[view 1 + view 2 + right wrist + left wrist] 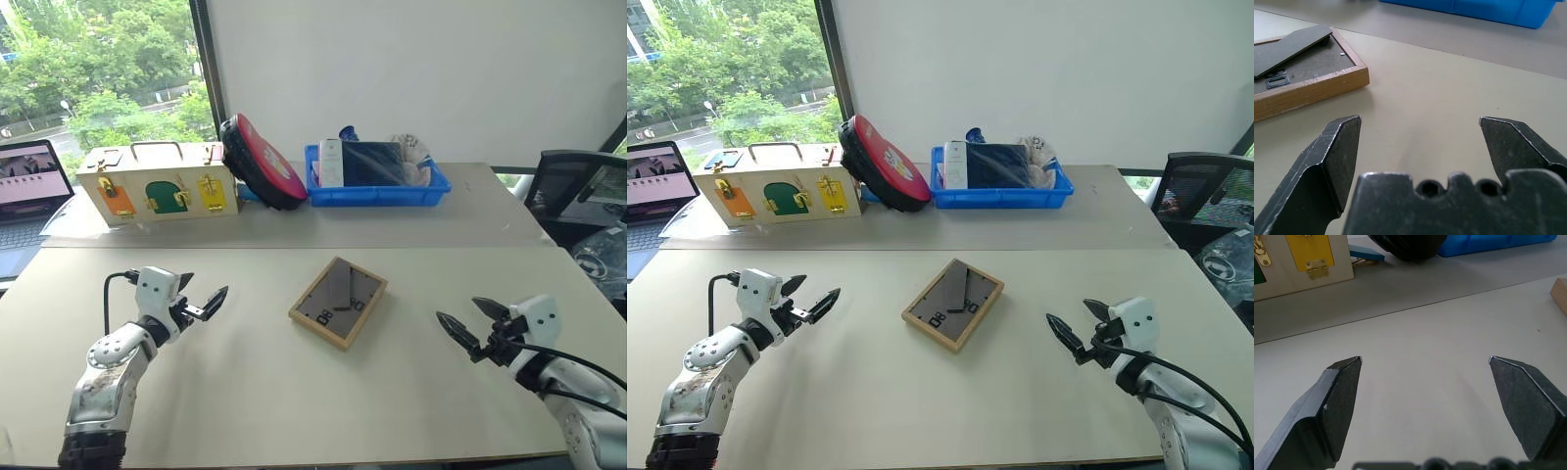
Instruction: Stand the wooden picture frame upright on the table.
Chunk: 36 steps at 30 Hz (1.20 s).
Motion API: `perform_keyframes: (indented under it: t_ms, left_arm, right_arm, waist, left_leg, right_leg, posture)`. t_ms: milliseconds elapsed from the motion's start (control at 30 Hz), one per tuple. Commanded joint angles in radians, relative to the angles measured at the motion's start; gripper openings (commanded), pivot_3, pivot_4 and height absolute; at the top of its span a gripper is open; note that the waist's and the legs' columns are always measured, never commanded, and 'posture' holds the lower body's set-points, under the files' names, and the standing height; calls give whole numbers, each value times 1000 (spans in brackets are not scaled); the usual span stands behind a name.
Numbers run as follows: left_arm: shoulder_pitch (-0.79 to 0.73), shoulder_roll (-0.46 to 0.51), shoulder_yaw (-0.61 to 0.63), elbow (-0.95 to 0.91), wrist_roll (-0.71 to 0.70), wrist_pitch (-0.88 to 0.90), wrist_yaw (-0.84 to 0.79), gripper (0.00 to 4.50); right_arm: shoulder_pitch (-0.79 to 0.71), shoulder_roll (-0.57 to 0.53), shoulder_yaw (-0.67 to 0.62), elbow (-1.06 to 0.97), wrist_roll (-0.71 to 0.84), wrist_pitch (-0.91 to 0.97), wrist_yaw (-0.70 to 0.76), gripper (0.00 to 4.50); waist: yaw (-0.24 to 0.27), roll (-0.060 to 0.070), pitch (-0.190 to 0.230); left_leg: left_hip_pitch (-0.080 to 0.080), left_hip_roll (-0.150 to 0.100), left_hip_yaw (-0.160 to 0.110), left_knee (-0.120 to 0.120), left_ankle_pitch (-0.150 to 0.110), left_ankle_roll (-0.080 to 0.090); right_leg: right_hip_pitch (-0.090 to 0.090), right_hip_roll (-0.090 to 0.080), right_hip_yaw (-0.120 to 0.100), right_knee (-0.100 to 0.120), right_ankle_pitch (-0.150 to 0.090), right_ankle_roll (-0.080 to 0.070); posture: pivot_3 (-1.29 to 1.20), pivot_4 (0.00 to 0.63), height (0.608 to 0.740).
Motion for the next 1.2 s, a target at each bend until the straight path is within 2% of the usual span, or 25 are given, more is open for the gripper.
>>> perform_keyframes:
  t_ms: [33, 167, 267, 300, 333, 433, 500, 633, 733, 867, 1100, 1200]
  left_arm:
    - [-53, 39, 5, 15, -31, -10, -71, 4500]
    - [-205, 119, -22, 91, -142, 79, -294, 4500]
    - [-313, 156, -85, 173, -130, 83, -413, 3787]
    - [-350, 159, -106, 209, -112, 69, -434, 3301]
    - [-385, 158, -130, 249, -87, 50, -449, 3067]
    - [-508, 125, -215, 405, -8, -22, -499, 1978]
    - [-616, 69, -286, 555, 75, -112, -505, 1157]
    - [-783, -56, -368, 828, 198, -268, -469, 0]
    - [-854, -146, -441, 1008, 312, -395, -412, 0]
    - [-881, -214, -495, 1116, 400, -492, -395, 0]
    - [-874, -223, -489, 1148, 426, -540, -442, 0]
    - [-836, -194, -483, 1104, 412, -528, -524, 0]
  right_arm:
    - [-16, -22, -44, -43, 39, 13, 19, 4476]
    - [-17, -120, -102, -162, 190, 166, 88, 4476]
    - [24, -214, -142, -247, 257, 262, 135, 3790]
    - [36, -233, -150, -267, 268, 285, 137, 3324]
    - [46, -245, -157, -281, 277, 308, 132, 3073]
    - [65, -271, -148, -304, 262, 356, 110, 2030]
    - [28, -272, -113, -309, 230, 383, 63, 1252]
    - [-42, -290, -23, -293, 185, 467, 3, 32]
    - [-139, -260, 75, -257, 153, 517, -47, 32]
    - [-245, -230, 196, -191, 92, 548, -69, 32]
    - [-371, -187, 361, -26, -42, 486, -28, 32]
    - [-418, -155, 447, 75, -103, 426, 19, 32]
  waist:
    - [0, 0, 0]
    - [4, 0, 0]
    - [5, 0, 0]
    - [5, 1, 0]
    - [4, 0, 0]
    - [3, 0, 0]
    - [3, 0, 0]
    - [6, 0, 0]
    - [3, 0, 0]
    - [-2, 0, 0]
    - [9, 1, 0]
    - [9, 1, -1]
  left_leg:
    - [0, 0, 0, 0, 0, 0]
    - [-1, 0, -1, 2, 0, 0]
    - [-2, -1, -2, 2, -1, 1]
    - [-2, -1, -2, 1, -1, 1]
    - [-1, -1, -3, 1, -2, 2]
    - [-3, -1, -6, 2, -2, 2]
    - [-5, -1, -8, 4, -2, 2]
    - [-8, -2, -11, 6, -2, 2]
    - [-11, -3, -14, 5, -2, 2]
    - [-12, -3, -15, 4, -3, 3]
    - [-13, -4, -17, 6, -2, 3]
    - [-13, -4, -17, 6, -2, 3]
  right_leg:
    - [0, 0, 0, 0, 0, 0]
    - [0, 0, -2, 0, 0, 0]
    - [1, -1, -2, -1, -1, 1]
    - [2, -1, -3, -1, -1, 1]
    - [2, -1, -3, -2, -2, 1]
    - [3, -1, -7, -2, -2, 0]
    - [3, -1, -8, -2, -2, 0]
    - [2, -1, -11, -2, -2, 0]
    - [1, -1, -13, -4, -2, 0]
    - [0, -1, -13, -4, -2, 0]
    - [1, -1, -16, -3, -2, 0]
    - [1, -1, -16, -2, -2, 0]
  posture:
    - [0, 150, 719]
    - [0, 150, 719]
    - [0, 150, 719]
    - [0, 150, 719]
    - [0, 150, 719]
    - [0, 150, 719]
    - [0, 150, 719]
    - [0, 150, 719]
    - [0, 150, 719]
    - [0, 150, 719]
    - [0, 150, 719]
    - [0, 150, 719]
